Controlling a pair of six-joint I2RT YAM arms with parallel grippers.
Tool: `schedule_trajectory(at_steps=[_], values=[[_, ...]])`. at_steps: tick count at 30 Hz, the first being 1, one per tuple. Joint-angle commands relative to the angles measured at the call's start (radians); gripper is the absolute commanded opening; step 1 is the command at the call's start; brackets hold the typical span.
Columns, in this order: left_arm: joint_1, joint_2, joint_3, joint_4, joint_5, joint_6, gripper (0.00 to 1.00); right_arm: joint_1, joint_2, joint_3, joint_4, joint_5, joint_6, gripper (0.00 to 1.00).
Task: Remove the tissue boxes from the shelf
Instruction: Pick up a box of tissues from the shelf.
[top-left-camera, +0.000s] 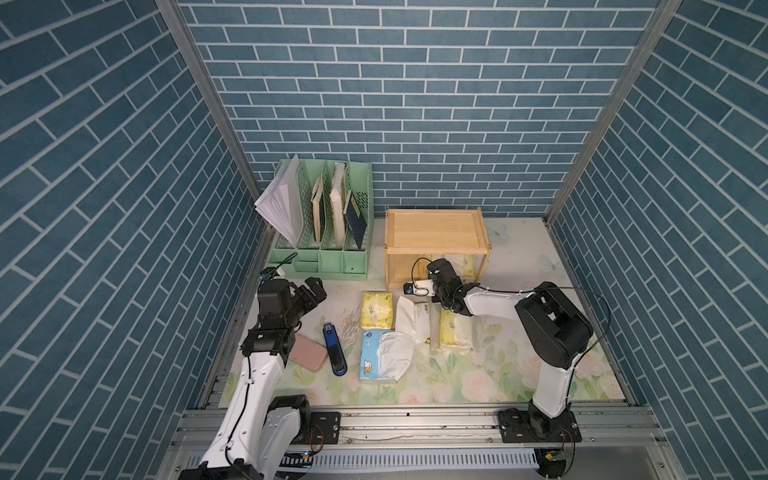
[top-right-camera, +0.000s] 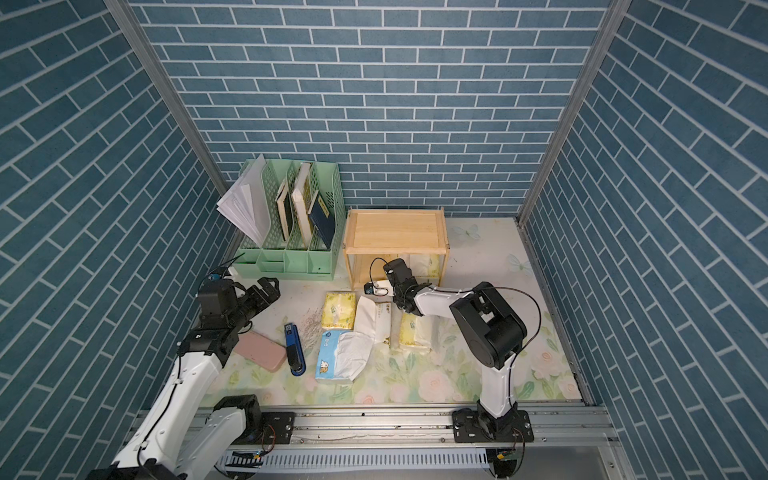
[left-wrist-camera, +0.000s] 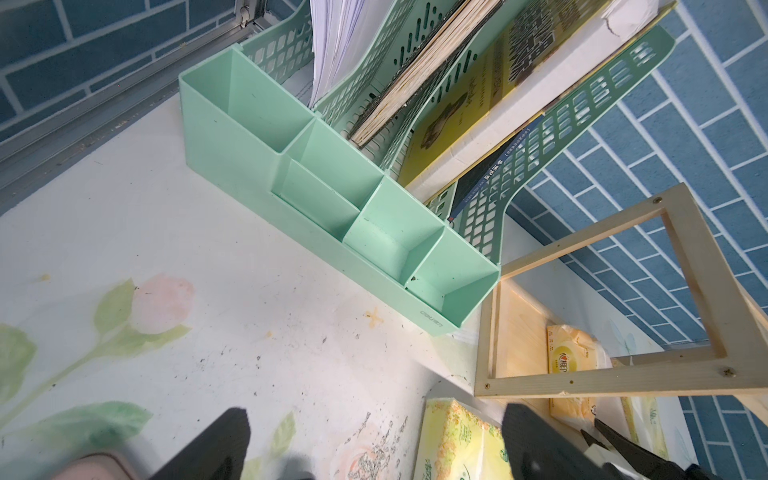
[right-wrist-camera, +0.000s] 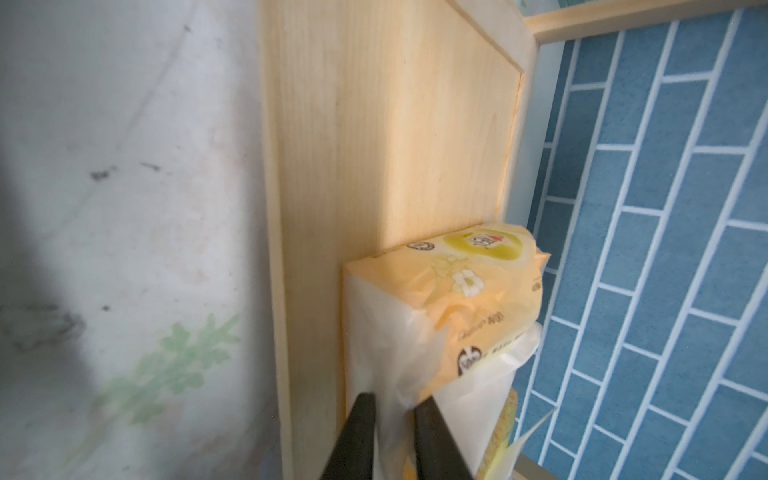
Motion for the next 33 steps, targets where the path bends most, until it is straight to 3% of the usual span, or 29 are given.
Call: schedule_trajectory(at_steps=[1,3,16,33], values=[[0.005,0.009,-0.006,0.004,-0.011,0.008,1.0,-0.004,0.012,0.03,-0.022,-0.015,0.029,0.06],[0.005,0.01,-0.006,0.001,-0.011,0.008,1.0,-0.004,0.012,0.031,-0.023,-0.017,0.03,0.0],[0.005,0.017,0.001,0.002,-0.022,0.009,1.0,0.018,-0.1,0.022,-0.082,-0.016,0.074,0.0],[0.005,0.025,0.003,0.002,-0.012,0.016,1.0,0.197,-0.378,-0.019,-0.384,0.017,0.25,0.0]])
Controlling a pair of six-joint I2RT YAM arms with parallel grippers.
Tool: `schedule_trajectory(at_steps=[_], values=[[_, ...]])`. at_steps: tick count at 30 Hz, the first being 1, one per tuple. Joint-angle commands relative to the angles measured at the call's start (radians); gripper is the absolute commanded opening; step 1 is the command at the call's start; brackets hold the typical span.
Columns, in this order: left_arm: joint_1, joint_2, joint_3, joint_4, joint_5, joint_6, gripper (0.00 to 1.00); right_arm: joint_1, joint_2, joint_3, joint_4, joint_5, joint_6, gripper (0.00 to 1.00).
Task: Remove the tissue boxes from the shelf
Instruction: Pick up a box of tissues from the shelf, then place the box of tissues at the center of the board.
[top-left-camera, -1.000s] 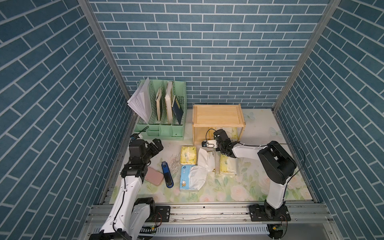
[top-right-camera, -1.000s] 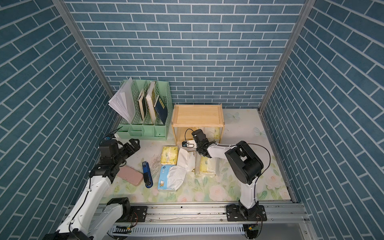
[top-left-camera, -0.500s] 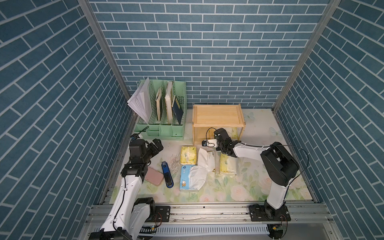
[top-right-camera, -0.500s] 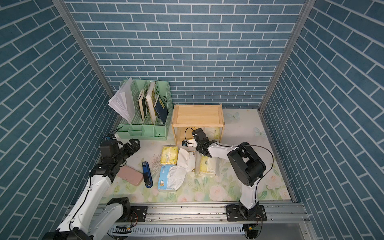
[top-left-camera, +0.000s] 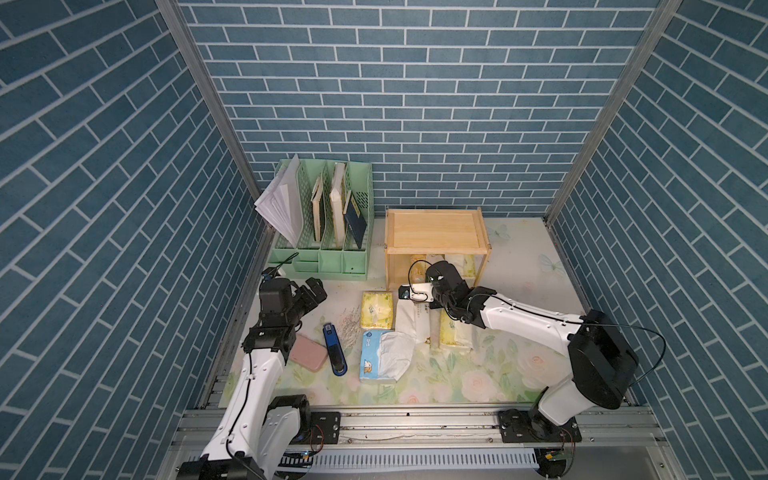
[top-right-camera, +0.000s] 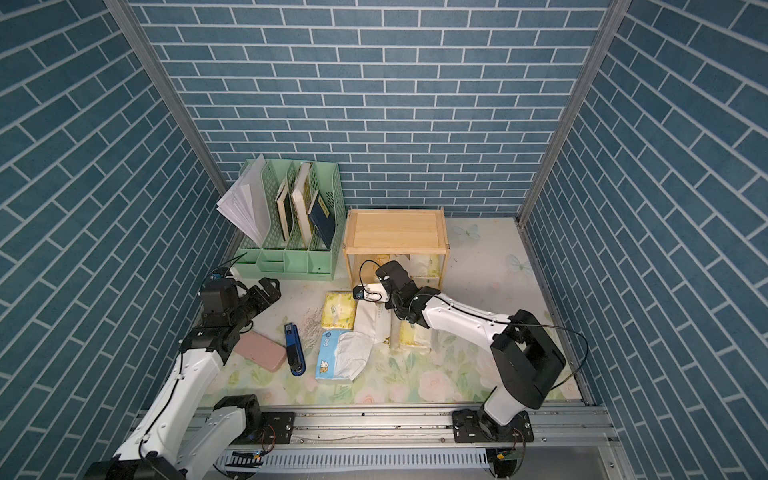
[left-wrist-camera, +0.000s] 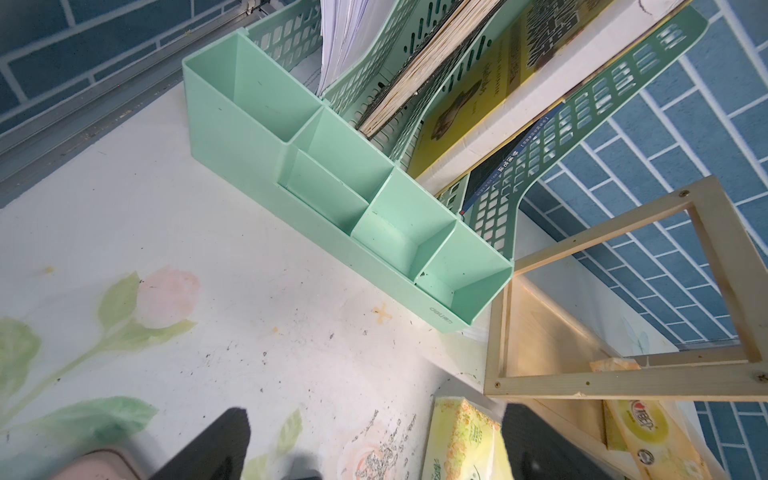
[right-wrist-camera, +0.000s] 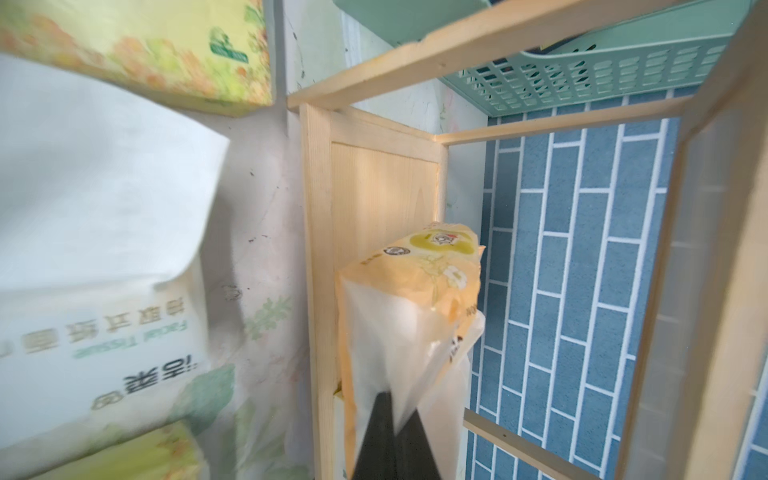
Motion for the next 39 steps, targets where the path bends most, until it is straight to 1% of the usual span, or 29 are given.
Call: schedule_trajectory(at_steps=[1,6,10,19,25,32,36,39], values=[[0.005,-0.003,0.003,0.002,-0.004,0.014,1.0,0.041,-0.063,0.008,-0.135,0.005,0.11,0.0],[0.005,-0.016,0.004,-0.015,-0.007,0.018,1.0,0.112,-0.121,0.064,-0.311,-0.007,0.213,0.0],[0.005,-0.024,0.002,-0.012,-0.008,0.017,1.0,0.155,-0.152,0.141,-0.481,-0.023,0.3,0.0],[0.005,-0.02,0.006,-0.006,-0.02,0.026,1.0,0.339,-0.164,0.271,-0.785,0.029,0.486,0.0],[0.005,-0.03,-0.001,-0.012,-0.025,0.036,1.0,0.431,-0.168,0.327,-0.95,-0.039,0.611,0.0],[0.005,-0.026,0.003,-0.016,-0.025,0.041,1.0,0.464,-0.163,0.355,-1.068,-0.179,0.695,0.0],[0.005,-0.028,0.003,-0.018,-0.034,0.043,1.0,0.469,-0.165,0.34,-1.088,-0.223,0.706,0.0],[0.005,-0.026,0.004,-0.018,-0.034,0.042,1.0,0.472,-0.168,0.315,-1.078,-0.233,0.696,0.0]])
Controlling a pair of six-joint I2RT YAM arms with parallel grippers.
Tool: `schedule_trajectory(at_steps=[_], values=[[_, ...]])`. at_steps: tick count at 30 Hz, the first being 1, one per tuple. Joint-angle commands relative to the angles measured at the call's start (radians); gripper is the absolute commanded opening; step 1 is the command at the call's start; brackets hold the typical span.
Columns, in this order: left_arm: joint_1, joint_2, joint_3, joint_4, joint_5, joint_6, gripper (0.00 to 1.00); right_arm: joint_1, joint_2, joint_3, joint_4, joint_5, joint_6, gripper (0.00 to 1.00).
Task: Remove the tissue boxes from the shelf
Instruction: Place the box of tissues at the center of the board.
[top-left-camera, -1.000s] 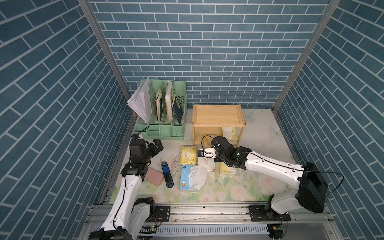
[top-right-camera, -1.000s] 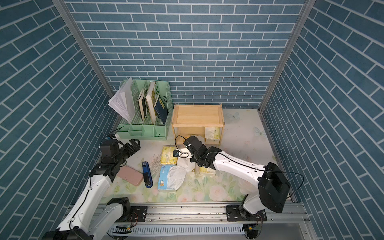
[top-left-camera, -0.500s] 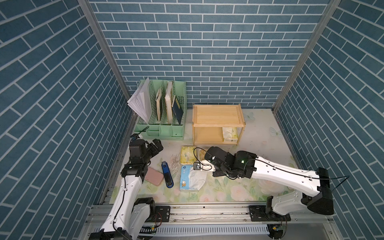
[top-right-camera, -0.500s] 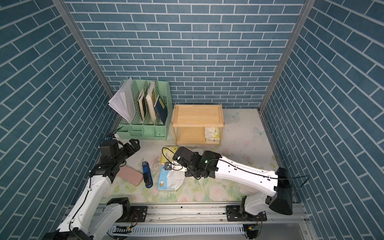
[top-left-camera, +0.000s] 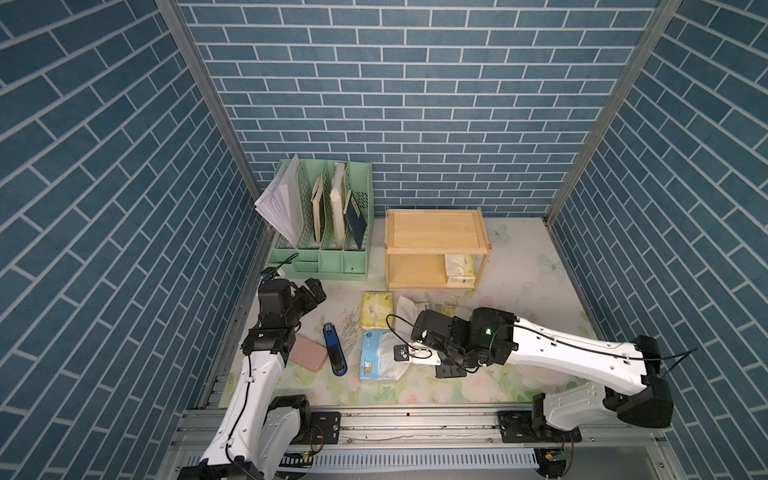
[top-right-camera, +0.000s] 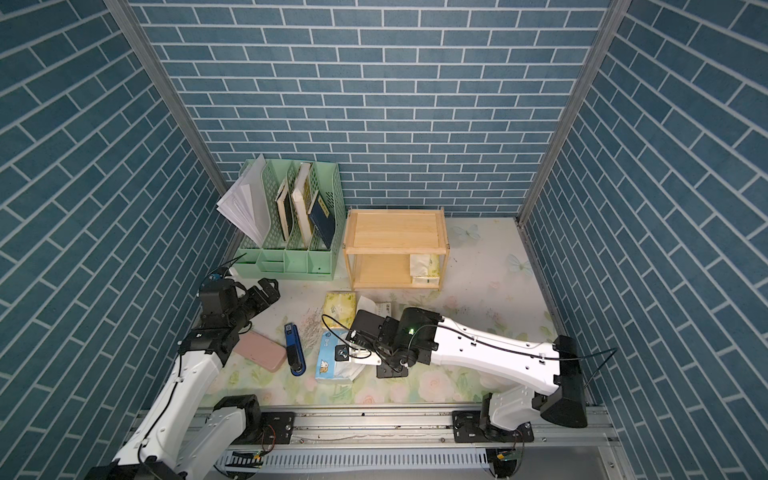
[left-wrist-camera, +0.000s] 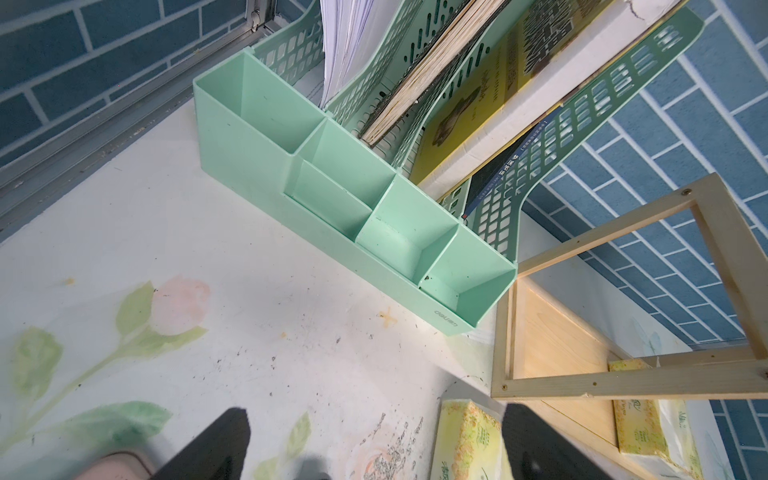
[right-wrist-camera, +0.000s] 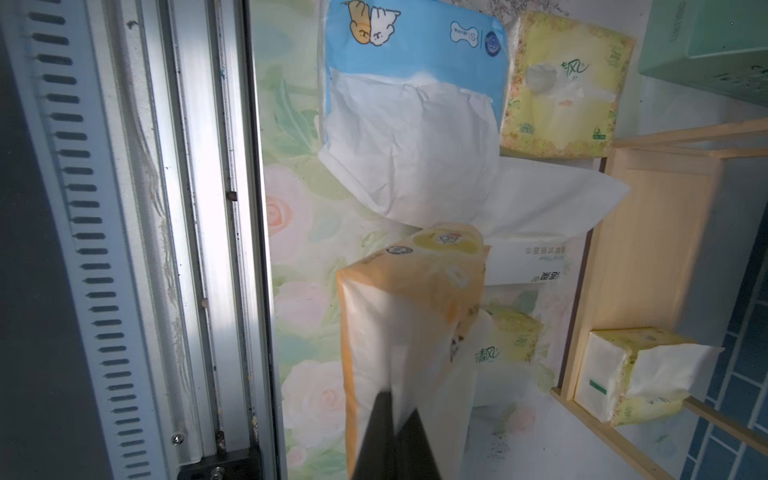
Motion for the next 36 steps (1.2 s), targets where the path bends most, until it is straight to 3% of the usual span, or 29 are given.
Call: schedule_trajectory(at_steps=[1,13,32,36], values=[[0.005,-0.006,0.003,-0.011,-0.015,0.014,1.0,0.009,-0.015,-0.024,-0.026,-0.048,0.03,0.0],[0.005,0.015,0.024,-0.021,-0.023,0.012,1.0,0.023,-0.039,-0.222,0.253,-0.012,-0.081,0.0],[0.005,0.029,0.031,-0.025,-0.022,0.0,1.0,0.08,0.051,-0.371,0.437,-0.007,-0.112,0.0],[0.005,0.034,0.03,-0.022,-0.016,-0.005,1.0,0.08,0.066,-0.397,0.489,-0.017,-0.1,0.08]])
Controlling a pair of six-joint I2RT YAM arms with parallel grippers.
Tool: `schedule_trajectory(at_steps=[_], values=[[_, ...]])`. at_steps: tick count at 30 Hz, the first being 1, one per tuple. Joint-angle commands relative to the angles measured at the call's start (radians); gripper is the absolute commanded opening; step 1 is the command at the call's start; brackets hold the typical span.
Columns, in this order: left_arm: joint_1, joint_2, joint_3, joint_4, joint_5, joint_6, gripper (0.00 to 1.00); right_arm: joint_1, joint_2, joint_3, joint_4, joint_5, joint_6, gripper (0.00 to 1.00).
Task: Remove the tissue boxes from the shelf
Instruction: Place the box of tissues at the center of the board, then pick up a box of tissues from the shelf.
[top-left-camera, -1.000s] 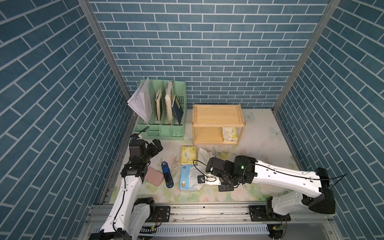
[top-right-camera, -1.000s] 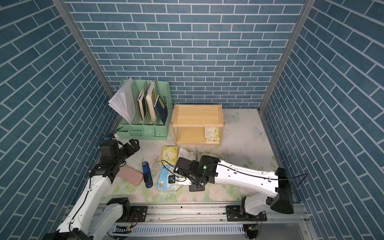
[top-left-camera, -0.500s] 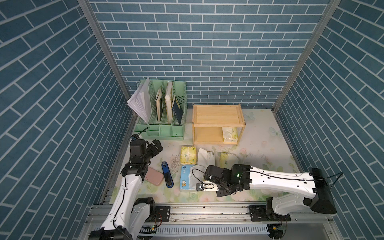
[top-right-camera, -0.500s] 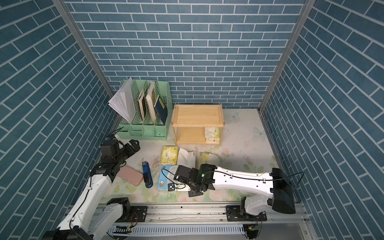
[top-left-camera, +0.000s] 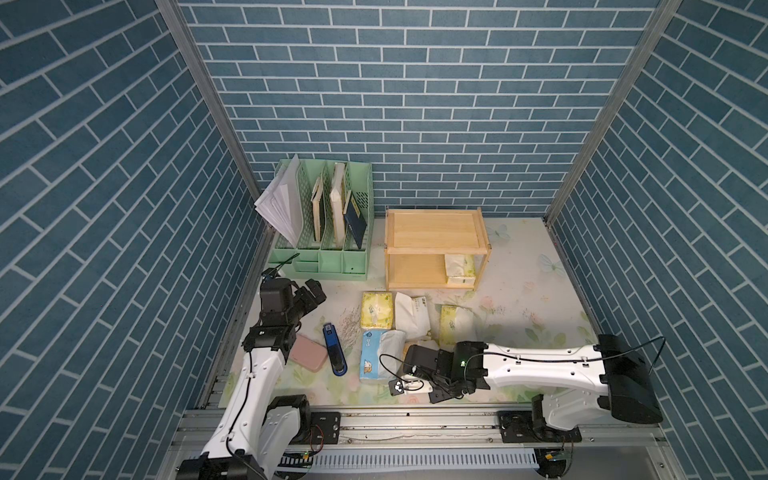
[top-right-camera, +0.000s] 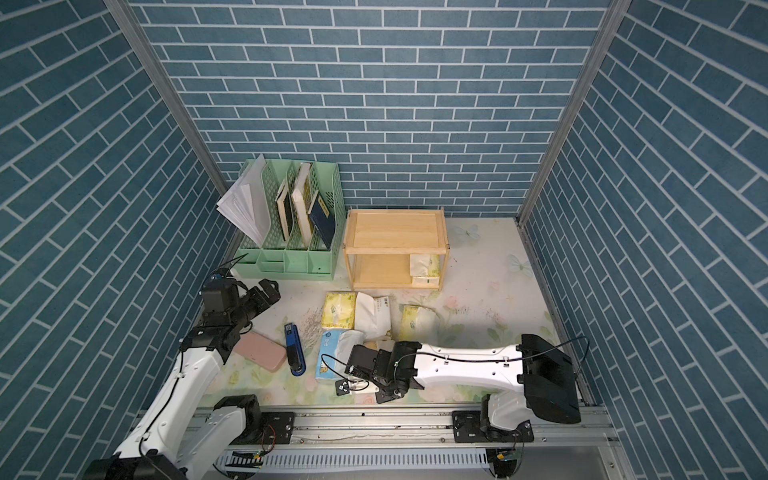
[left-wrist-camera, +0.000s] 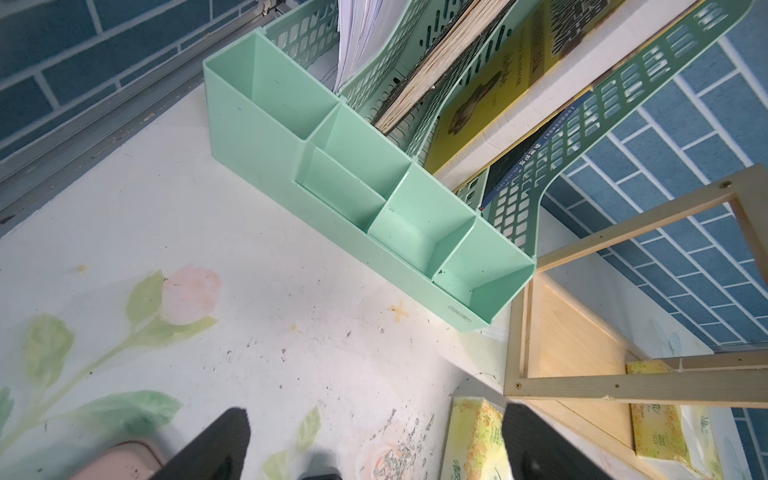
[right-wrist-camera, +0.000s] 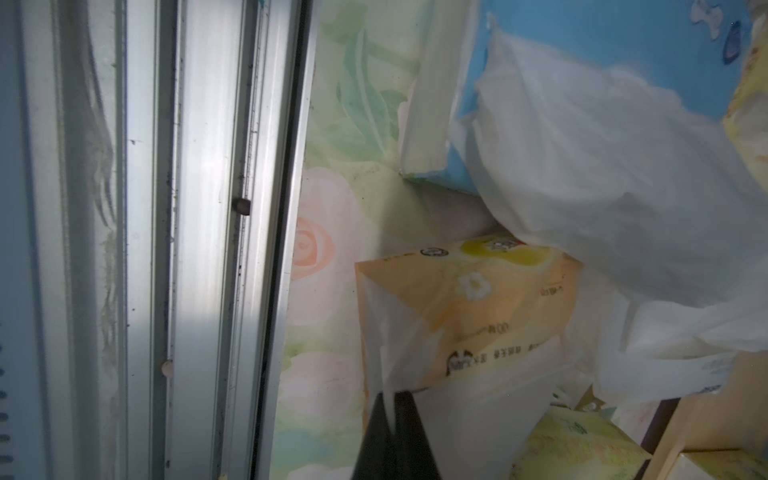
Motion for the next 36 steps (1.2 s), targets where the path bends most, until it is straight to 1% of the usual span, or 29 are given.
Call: schedule_trajectory(at_steps=[1,4,6,8,10,14,19,21,23,25,29,30,33,34,36], values=[[0.005,0.006,0.024,-0.006,-0.003,-0.004,1.0,0.005,0.013,-0.021,0.075,-0.016,0.009,0.1],[0.005,0.007,0.025,-0.006,-0.001,-0.004,1.0,0.005,0.03,-0.027,0.106,-0.021,0.018,0.16],[0.005,0.007,0.025,-0.006,-0.001,-0.003,1.0,0.005,0.042,-0.023,0.109,-0.031,0.024,0.23],[0.005,0.007,0.029,-0.01,0.0,-0.001,1.0,0.003,0.042,-0.014,0.108,-0.049,0.03,0.33],[0.005,0.007,0.033,-0.013,0.005,0.004,1.0,0.003,0.03,-0.01,0.104,-0.06,0.032,0.4],[0.005,0.001,0.04,-0.02,0.019,0.006,1.0,-0.004,-0.006,0.012,0.083,-0.076,0.032,0.52],[0.005,-0.031,0.039,-0.018,0.075,0.006,1.0,-0.04,-0.056,0.068,0.056,-0.113,0.031,0.65],[0.005,-0.046,0.039,-0.018,0.109,0.005,1.0,-0.053,-0.085,0.082,0.059,-0.125,0.025,0.72],[0.005,-0.055,0.048,-0.023,0.161,0.008,1.0,-0.082,-0.118,0.095,0.07,-0.154,0.015,0.78],[0.005,-0.06,0.059,-0.027,0.212,0.008,1.0,-0.117,-0.147,0.118,0.078,-0.171,0.002,0.82],[0.004,-0.079,0.068,-0.005,0.329,-0.026,1.0,-0.236,-0.198,0.14,0.138,-0.179,-0.016,0.89],[0.002,-0.085,0.066,0.005,0.36,-0.039,1.0,-0.264,-0.209,0.14,0.161,-0.178,-0.018,0.89],[-0.001,-0.114,0.033,0.057,0.451,-0.099,1.0,-0.365,-0.247,0.126,0.278,-0.155,-0.002,0.89],[-0.005,-0.126,0.02,0.087,0.485,-0.118,0.98,-0.395,-0.263,0.117,0.335,-0.149,0.014,0.89],[-0.026,-0.143,0.001,0.13,0.513,-0.157,0.96,-0.453,-0.294,0.097,0.445,-0.147,0.052,0.92]])
